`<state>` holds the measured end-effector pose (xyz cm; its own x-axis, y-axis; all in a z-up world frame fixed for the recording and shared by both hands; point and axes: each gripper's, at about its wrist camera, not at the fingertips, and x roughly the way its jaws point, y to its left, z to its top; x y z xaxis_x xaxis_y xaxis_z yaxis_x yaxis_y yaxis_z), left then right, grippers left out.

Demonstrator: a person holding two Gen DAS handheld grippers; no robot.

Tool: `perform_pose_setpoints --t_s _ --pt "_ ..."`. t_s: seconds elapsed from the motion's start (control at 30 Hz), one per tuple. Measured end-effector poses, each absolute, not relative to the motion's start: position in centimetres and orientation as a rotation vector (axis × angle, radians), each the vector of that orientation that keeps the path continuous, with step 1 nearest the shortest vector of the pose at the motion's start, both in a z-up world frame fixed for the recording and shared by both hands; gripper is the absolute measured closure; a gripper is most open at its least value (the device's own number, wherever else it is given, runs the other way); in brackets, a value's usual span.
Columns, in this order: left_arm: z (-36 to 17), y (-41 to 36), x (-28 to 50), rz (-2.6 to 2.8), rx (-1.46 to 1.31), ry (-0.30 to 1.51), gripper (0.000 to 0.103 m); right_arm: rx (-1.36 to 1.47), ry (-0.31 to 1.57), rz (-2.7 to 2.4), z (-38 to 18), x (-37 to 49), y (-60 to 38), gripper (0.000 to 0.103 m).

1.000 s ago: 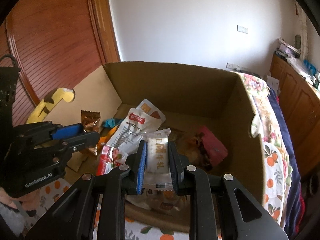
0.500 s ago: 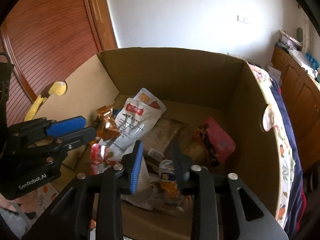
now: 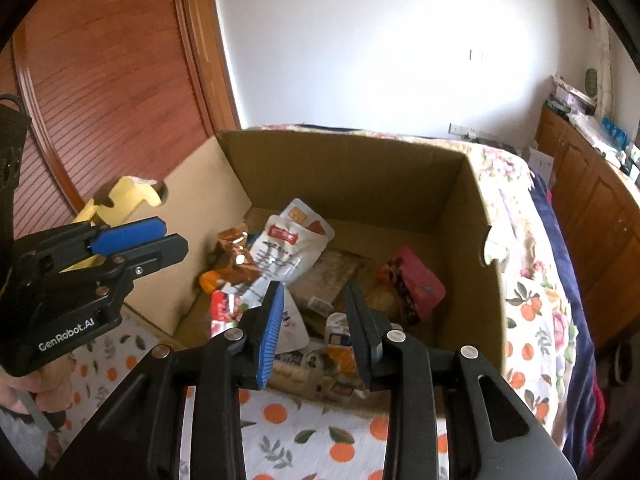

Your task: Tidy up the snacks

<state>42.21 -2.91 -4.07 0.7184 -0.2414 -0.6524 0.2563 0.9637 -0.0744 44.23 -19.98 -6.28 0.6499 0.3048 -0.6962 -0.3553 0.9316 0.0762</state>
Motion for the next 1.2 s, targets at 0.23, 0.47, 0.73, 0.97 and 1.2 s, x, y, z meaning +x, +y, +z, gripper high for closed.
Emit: perform_pose_setpoints --t_s 0.23,0.47,0.73,0.97,1.2 --pt "-1.6 -2.9 38.1 -0.264 0.035 0.674 0.070 -0.056 0.729 0.364 -4.0 40.1 -20.8 0.071" --pt "0.8 -3.0 31.7 -0.249 0.060 0.625 0.069 -0.029 0.695 0.354 -2.9 35.3 -21.7 0.071" --pt "2.2 -3.5 24.2 -0.242 0.078 0.572 0.066 -0.026 0.629 0.344 -0.8 28.4 -22.3 0.068" --pt "2.3 -3.6 18.6 -0.237 0.086 0.540 0.062 -0.041 0.572 0.305 -0.3 22.6 -22.8 0.055" --pt "2.3 -3.1 14.4 -0.201 0.074 0.510 0.055 -0.052 0.528 0.267 -0.4 17.8 -23.4 0.041"
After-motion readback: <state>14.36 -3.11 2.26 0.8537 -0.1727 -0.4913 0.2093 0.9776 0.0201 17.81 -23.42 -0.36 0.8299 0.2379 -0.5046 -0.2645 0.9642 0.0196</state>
